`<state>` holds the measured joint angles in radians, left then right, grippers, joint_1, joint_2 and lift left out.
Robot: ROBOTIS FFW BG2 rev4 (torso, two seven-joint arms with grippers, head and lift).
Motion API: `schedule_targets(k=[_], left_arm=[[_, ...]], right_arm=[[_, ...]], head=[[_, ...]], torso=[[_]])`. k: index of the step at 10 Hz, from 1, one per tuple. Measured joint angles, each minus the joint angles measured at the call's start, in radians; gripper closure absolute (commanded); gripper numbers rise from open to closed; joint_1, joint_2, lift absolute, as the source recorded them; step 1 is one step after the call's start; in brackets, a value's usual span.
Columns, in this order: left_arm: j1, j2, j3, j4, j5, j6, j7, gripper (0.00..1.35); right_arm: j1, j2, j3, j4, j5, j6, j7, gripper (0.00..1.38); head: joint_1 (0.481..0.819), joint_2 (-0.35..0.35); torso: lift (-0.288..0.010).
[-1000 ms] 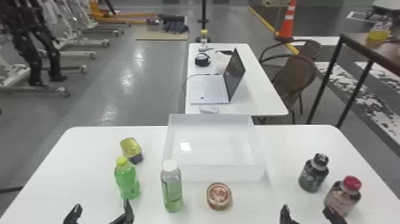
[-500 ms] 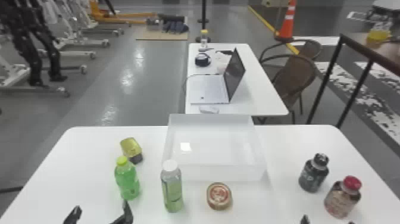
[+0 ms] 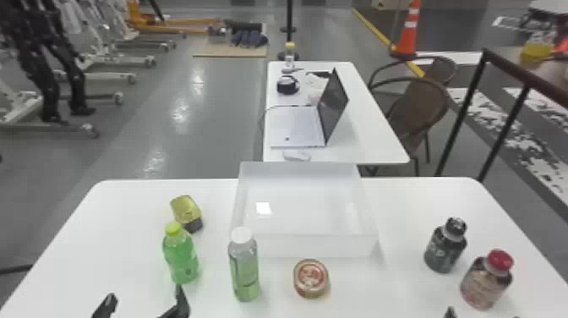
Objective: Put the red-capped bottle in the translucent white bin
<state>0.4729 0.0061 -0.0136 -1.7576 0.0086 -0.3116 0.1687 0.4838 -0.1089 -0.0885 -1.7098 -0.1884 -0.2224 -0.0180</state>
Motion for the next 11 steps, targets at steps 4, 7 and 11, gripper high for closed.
schedule_targets(k=[4, 7, 11], left_arm=[[-0.002, 0.000, -0.002, 0.007, 0.012, -0.008, 0.000, 0.12], [-0.002, 0.000, -0.003, 0.010, 0.018, -0.011, 0.000, 0.12], [-0.002, -0.002, -0.005, 0.016, 0.024, -0.013, 0.000, 0.12]], right_arm=[[-0.061, -0.005, -0.023, 0.096, -0.020, 0.006, 0.057, 0.13], [-0.079, -0.018, -0.043, 0.108, -0.015, 0.029, 0.065, 0.13], [-0.114, -0.019, -0.151, 0.122, 0.001, 0.059, 0.156, 0.13]], head=[[0.549, 0.000], [0.549, 0.000], [0.549, 0.000]], torso=[[-0.100], [-0.100], [-0.100]])
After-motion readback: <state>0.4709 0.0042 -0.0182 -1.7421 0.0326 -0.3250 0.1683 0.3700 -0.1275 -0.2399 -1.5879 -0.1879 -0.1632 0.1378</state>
